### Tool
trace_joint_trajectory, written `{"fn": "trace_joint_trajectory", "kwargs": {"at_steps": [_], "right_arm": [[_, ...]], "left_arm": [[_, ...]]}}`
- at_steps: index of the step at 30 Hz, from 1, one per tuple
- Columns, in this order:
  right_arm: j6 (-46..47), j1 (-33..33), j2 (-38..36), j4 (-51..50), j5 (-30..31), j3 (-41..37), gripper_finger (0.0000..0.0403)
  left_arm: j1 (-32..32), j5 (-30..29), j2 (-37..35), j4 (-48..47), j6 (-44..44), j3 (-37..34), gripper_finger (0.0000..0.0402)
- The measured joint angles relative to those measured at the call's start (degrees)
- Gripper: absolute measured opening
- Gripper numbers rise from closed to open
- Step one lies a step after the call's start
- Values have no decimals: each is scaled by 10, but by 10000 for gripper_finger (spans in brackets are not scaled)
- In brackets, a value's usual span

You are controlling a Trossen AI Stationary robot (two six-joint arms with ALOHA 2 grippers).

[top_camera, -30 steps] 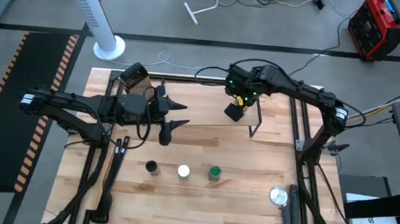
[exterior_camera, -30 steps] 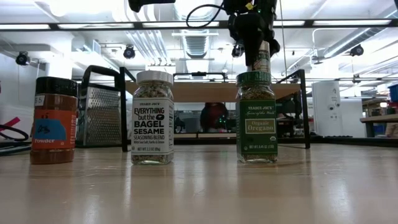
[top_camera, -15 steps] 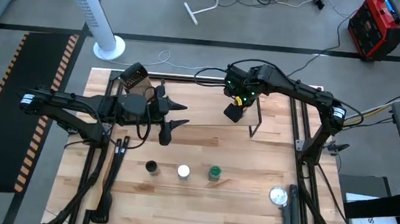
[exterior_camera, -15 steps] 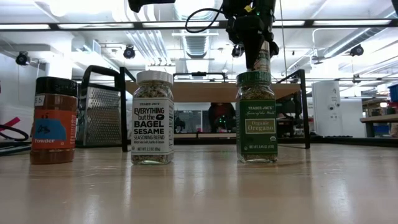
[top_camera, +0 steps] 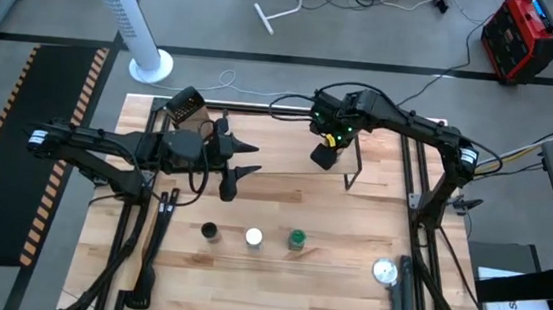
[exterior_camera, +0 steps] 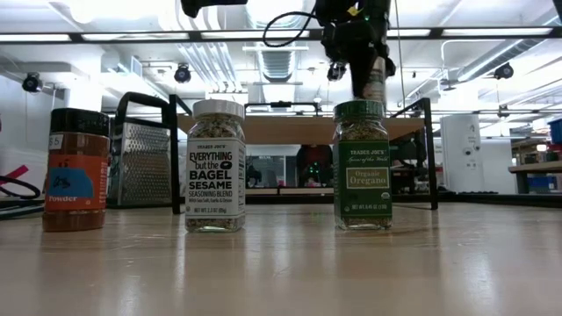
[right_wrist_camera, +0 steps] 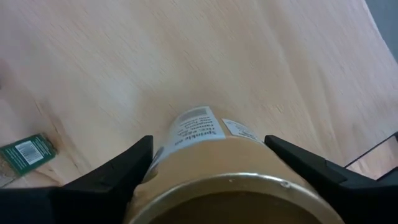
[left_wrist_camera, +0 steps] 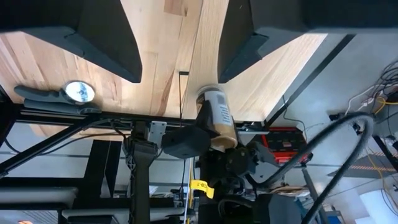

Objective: Shelf spices
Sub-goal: Remove the brown seasoning bottle from the shelf

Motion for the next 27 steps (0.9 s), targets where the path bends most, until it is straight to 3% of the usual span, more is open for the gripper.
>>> {"fn": "trace_joint_trajectory", "kwargs": {"at_steps": [15, 21, 27], "right_arm": [[12, 21, -12, -64, 2, 65, 259], [46, 92, -13, -93, -10, 69, 259], [103, 205, -14, -87, -18, 51, 259]], "left_arm": [[0, 0, 0, -8, -1, 0, 199], [0, 0, 0, -19, -5, 0, 194], [0, 1, 0, -36, -24, 0, 192]]}}
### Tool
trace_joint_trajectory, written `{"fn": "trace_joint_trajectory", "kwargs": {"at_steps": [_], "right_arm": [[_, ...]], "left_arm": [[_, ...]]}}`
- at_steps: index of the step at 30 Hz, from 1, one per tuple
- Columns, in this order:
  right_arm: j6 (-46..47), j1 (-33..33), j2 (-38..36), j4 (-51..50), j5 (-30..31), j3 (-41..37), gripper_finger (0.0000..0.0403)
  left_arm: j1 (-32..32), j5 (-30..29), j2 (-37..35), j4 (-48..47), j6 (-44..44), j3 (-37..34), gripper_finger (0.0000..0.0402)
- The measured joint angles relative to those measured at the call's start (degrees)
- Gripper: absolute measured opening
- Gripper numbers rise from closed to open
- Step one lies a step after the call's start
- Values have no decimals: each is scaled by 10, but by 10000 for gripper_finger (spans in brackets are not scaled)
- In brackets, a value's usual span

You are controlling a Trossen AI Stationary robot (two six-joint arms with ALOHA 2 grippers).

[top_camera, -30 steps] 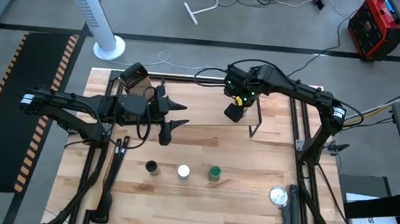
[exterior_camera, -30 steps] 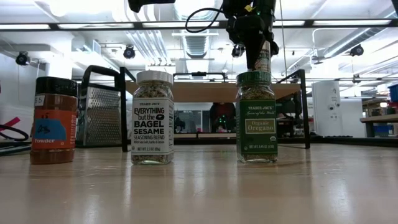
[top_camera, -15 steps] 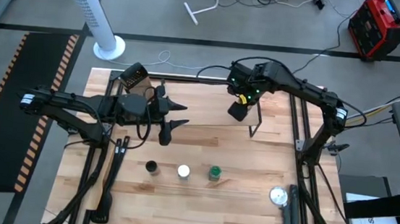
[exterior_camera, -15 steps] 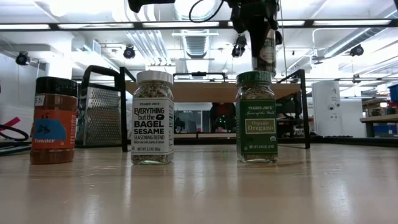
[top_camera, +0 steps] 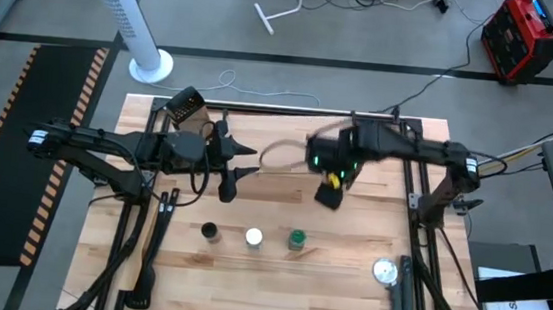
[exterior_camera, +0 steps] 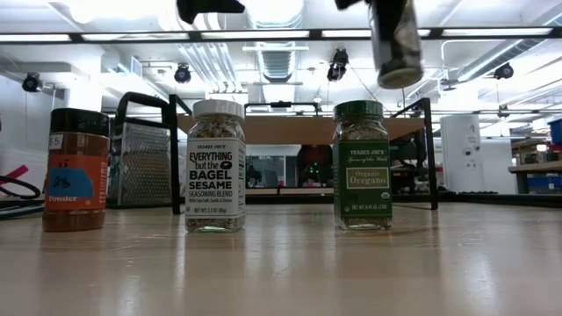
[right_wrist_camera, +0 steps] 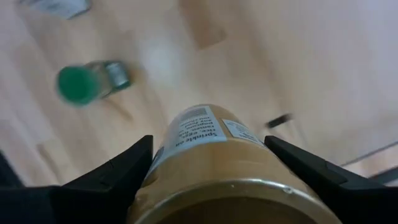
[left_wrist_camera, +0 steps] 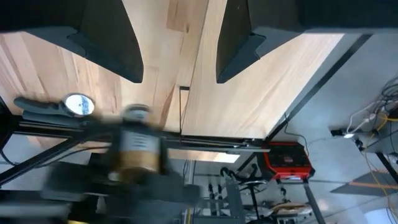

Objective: Shelf spices
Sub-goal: Remove the brown seasoning bottle from the shelf

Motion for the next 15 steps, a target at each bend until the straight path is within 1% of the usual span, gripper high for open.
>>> {"fn": "trace_joint_trajectory", "kwargs": {"at_steps": [4, 9, 12, 15], "right_arm": [[53, 85, 0, 31, 6, -23, 259], [112, 178, 0, 83, 21, -67, 259], [146, 216, 3, 115, 25, -100, 259], [175, 238, 3, 161, 26, -145, 259]], "left_arm": [[0, 0, 0, -5, -7, 0, 196], [-1, 16, 0, -7, -13, 0, 202], [-1, 19, 0, -7, -19, 0, 203], [-1, 24, 0, -6, -22, 0, 202]]}}
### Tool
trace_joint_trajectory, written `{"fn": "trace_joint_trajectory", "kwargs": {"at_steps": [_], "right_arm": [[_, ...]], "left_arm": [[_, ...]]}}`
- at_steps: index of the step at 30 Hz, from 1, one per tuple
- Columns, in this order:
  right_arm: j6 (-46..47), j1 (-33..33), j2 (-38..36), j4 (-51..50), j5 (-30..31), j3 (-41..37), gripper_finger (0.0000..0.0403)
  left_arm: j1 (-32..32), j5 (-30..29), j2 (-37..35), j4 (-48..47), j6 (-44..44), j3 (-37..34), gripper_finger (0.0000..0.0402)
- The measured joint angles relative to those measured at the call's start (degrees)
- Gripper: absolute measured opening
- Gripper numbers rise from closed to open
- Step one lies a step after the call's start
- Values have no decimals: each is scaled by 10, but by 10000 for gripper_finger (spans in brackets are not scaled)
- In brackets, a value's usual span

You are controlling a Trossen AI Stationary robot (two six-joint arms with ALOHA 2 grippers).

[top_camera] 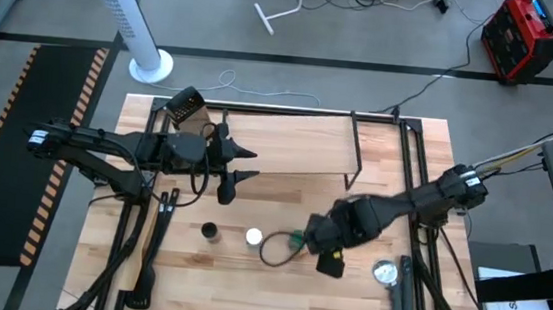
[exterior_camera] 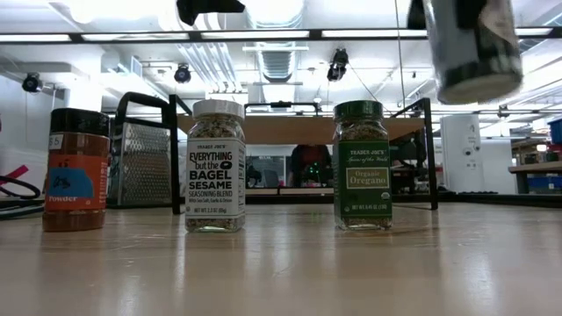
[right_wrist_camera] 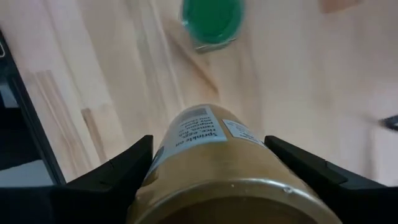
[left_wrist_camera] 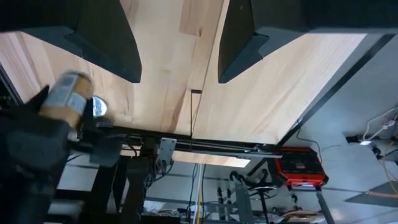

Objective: Shelf spices
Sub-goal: Remove the brown seasoning bottle from the shelf, then put the black seasoning bottle on the shelf

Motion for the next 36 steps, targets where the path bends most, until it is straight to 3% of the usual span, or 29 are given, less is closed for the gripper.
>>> {"fn": "trace_joint_trajectory", "kwargs": {"at_steps": [11, 20, 27, 36], "right_arm": [[55, 10, 0, 110, -16, -168, 259], [72, 10, -2, 199, -3, -242, 262], [92, 10, -7, 200, -4, -265, 361], [108, 11, -78, 158, 13, -220, 383]], "left_arm": [[-1, 2, 0, -2, 0, -1, 196], [-2, 2, 0, -2, -1, -1, 202], [-3, 2, 0, -8, -2, -1, 196], [-4, 5, 0, -6, -2, -1, 209]]}}
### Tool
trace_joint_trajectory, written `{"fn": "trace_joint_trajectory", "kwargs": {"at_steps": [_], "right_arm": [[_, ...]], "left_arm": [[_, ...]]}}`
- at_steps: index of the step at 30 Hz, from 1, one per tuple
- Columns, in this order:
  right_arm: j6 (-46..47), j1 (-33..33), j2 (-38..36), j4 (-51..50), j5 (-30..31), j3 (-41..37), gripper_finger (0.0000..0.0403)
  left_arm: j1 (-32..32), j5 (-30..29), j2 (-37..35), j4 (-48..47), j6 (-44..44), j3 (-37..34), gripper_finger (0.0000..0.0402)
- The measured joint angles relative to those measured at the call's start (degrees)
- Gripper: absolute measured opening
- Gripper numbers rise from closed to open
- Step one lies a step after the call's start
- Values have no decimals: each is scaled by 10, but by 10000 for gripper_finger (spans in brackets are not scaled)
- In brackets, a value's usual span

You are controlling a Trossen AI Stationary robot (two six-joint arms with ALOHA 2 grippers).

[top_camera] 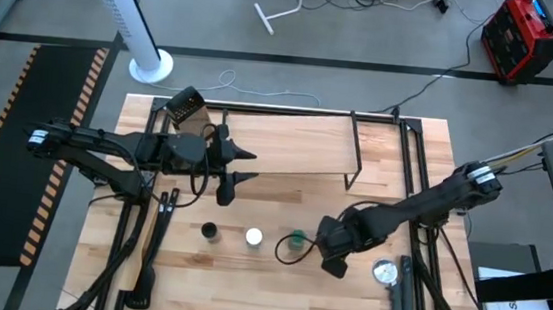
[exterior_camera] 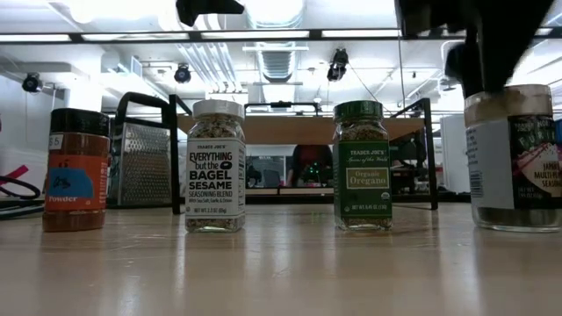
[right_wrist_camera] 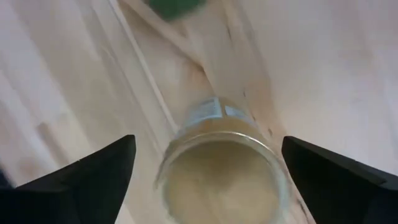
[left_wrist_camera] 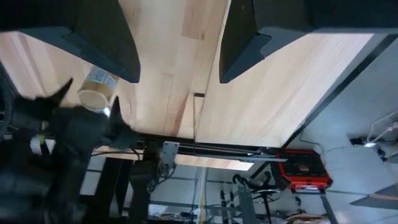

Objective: Shelf spices
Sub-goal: Put the black seasoning bottle on the shelf

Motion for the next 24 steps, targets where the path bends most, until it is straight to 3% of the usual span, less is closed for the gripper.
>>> {"fn": "trace_joint_trajectory", "kwargs": {"at_steps": [8, 14, 19, 24], "right_arm": [[41, 26, -75, -55, 48, 32, 384], [86, 83, -126, -63, 109, 32, 384], [131, 130, -147, -69, 175, 34, 385], [141, 150, -133, -70, 192, 33, 385]], "left_arm": [[-27, 115, 0, 1, -36, 0, 217], [-96, 118, 0, -33, -52, 0, 217], [-153, 118, 0, -157, -89, 19, 217], [-201, 118, 0, -277, -156, 28, 217]]}}
